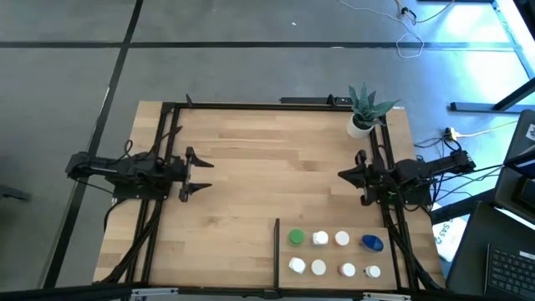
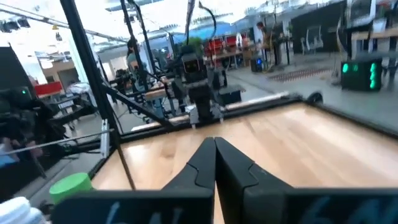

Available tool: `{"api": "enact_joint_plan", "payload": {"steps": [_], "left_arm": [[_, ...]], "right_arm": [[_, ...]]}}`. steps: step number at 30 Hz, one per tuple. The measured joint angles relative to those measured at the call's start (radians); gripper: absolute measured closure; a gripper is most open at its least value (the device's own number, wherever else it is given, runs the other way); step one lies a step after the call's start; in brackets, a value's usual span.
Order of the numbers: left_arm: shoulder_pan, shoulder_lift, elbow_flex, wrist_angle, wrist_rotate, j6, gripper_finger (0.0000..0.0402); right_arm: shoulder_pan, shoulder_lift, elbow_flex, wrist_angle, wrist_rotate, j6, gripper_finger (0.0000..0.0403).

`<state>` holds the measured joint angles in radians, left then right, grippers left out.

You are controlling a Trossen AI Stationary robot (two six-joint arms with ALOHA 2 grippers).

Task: Pick and place medicine bottles onto shelf by color
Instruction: Return to Home Position

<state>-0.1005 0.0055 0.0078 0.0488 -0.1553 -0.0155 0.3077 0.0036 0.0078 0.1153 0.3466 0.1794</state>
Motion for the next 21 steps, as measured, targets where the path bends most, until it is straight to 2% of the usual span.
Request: {"api": "enact_joint_plan", "payload": {"steps": [3, 12, 21], "left_arm": [[0.0, 0.0, 0.0, -0.009, 0.019, 0.0, 0.0092], [0.0, 0.002, 0.0, -0.01, 0.019, 0.0, 0.0092], [0.0, 0.002, 0.0, -0.01, 0.018, 0.0, 0.0092]], "right_arm": [[0.0, 0.001, 0.001, -0.048, 0.0, 0.052, 0.0398], [0.0, 0.008, 0.001, -0.046, 0.0, -0.13, 0.0397], [0.0, 0.008, 0.001, -0.046, 0.0, -0.132, 0.0389]]}}
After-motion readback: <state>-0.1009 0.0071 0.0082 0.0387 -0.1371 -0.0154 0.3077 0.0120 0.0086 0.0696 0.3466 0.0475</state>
